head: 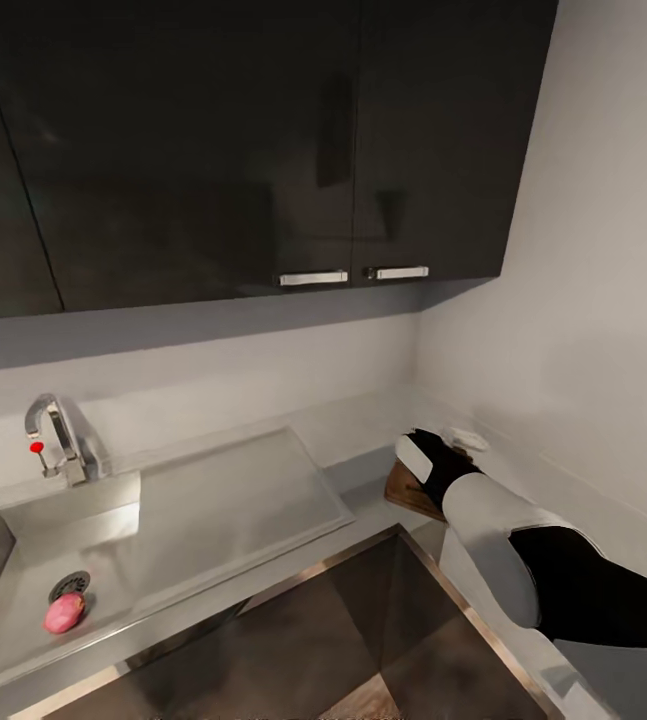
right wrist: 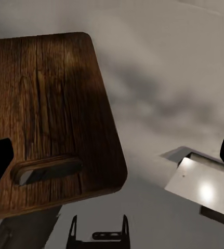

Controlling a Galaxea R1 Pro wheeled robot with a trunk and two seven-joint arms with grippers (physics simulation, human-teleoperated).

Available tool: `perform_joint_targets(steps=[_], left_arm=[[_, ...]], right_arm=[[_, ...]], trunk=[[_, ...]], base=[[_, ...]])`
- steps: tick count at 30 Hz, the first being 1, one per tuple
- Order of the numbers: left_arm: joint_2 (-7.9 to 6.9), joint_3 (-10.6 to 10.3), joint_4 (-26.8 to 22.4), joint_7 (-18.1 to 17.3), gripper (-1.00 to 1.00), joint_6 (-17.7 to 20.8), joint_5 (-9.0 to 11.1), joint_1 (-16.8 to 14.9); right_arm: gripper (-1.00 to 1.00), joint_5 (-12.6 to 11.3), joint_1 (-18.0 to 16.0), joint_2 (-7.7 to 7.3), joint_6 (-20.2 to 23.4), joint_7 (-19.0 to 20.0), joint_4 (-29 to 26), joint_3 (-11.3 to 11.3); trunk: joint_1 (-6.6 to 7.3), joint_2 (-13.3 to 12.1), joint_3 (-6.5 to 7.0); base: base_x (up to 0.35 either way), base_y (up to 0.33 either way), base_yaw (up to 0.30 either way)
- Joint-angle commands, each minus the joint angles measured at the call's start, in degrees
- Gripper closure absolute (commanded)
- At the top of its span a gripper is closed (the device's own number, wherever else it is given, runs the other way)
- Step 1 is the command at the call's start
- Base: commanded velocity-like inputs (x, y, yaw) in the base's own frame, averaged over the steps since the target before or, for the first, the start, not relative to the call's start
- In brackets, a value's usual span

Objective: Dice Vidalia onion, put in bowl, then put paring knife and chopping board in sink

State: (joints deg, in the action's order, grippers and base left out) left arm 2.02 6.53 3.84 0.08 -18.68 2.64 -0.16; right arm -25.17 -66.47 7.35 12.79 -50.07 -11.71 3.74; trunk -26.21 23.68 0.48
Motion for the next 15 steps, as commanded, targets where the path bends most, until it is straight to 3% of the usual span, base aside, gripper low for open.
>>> perform_joint_targets(steps=[1, 15], left_arm=[[0.01, 0.1, 0.1, 0.0, -1.0, -0.3, 0.3, 0.0], [0.01, 0.1, 0.1, 0.1, -1.0, -0.3, 0.3, 0.0]], right_arm=[[-1.0, -0.2, 0.0, -0.11, 0.4, -0.3, -0.1, 0.4], [-1.0, -0.4, 0.0, 0.24, -1.6, -0.3, -0.1, 0.5]], trunk=[[-0.02, 0.0, -0.1], [-0.02, 0.0, -0.73]], base=[[0.0, 0.0, 0.0], [0.0, 0.0, 0.0]])
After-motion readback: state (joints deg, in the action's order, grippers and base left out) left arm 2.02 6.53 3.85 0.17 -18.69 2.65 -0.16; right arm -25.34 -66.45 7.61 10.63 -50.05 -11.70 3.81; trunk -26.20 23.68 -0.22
